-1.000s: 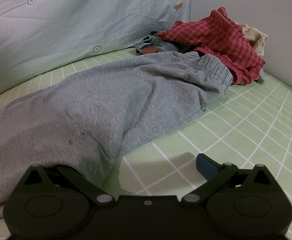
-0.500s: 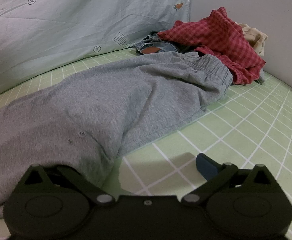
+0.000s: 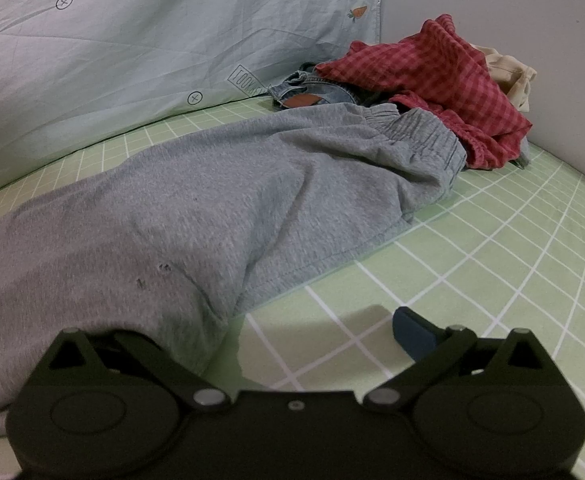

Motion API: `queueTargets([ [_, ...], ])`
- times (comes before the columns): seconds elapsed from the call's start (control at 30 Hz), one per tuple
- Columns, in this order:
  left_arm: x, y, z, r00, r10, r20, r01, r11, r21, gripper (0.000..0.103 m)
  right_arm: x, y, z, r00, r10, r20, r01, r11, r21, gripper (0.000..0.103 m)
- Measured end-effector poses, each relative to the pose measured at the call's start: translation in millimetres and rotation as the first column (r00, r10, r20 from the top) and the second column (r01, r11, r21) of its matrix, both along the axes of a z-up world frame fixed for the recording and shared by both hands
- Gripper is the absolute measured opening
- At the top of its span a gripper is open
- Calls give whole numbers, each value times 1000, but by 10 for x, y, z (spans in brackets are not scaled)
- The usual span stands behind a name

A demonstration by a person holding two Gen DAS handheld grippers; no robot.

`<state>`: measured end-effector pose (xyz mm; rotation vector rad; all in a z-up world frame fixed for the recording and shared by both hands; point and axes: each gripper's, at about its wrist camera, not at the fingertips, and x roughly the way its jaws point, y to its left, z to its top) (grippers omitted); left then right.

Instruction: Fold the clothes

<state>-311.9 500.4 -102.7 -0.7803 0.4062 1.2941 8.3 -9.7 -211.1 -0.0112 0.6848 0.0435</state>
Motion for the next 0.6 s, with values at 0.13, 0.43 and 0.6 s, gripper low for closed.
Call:
queueTargets([
  [0.13, -107, 23, -168, 999, 46, -8, -46, 996, -71, 4, 1, -2, 0, 1000, 1, 0, -1, 1000, 0, 103],
  [0.43, -270, -47, -294, 994, 91, 54, -83, 986, -142, 54, -1, -4, 3, 1000, 3, 0, -3, 1000, 1, 103],
  [0.6, -240, -82, -337, 986, 137, 93, -121, 979, -163, 82, -2, -3, 1, 1000, 4, 0, -4, 1000, 1, 103],
])
